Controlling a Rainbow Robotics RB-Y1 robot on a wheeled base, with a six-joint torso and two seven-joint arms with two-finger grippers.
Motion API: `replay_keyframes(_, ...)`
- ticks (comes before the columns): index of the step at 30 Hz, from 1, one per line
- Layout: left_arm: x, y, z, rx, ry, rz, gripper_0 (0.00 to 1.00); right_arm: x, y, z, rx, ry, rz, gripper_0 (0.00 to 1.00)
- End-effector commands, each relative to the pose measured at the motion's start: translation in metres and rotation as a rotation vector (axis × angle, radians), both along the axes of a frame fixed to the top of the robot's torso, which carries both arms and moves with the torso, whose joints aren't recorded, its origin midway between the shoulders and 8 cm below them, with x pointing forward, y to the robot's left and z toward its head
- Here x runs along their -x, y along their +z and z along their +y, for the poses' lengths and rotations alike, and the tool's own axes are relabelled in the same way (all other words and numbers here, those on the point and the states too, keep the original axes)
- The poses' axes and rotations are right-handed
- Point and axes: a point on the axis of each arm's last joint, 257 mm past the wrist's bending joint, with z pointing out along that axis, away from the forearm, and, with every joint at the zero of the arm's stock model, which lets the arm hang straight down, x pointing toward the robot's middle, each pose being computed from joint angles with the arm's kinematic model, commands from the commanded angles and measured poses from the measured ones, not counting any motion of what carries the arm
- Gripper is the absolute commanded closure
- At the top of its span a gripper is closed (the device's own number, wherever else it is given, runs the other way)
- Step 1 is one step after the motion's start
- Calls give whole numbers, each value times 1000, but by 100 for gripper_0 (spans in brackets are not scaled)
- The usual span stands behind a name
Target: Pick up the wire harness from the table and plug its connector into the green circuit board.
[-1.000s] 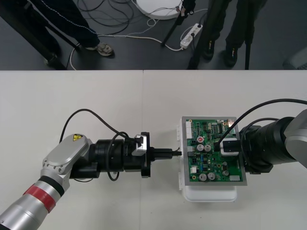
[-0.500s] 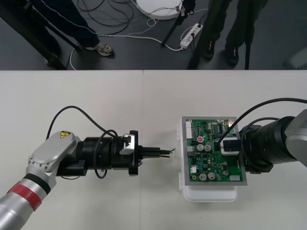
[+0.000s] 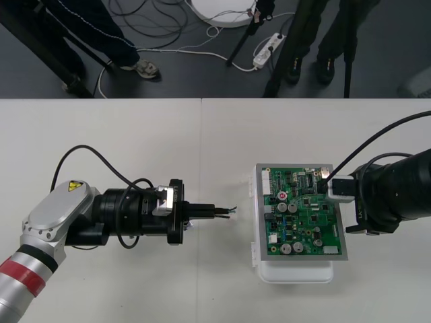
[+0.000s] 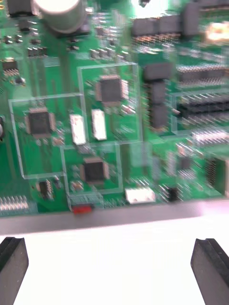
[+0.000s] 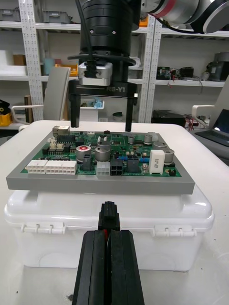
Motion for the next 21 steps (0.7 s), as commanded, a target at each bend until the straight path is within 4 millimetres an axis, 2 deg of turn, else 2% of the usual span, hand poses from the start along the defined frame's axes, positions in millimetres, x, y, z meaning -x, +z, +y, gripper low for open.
replay_keyframes(1, 16, 20, -6, 59, -55, 13, 100, -5, 25, -29, 63, 19, -40, 0)
replay_keyframes(5, 15, 21, -16, 66, -55, 26, 100, -9, 30, -42, 61, -5, -37, 0)
replay_keyframes(9, 13, 20, -22, 59, -48, 32, 100, -12, 27, -51, 54, -25, -25, 0)
replay_keyframes(16, 9, 17, -30, 44, -39, 30, 100, -13, 26, -52, 57, -25, -26, 0)
replay_keyframes(21, 5, 17, -38, 37, -31, 24, 100, -6, 18, -50, 48, -26, -5, 0)
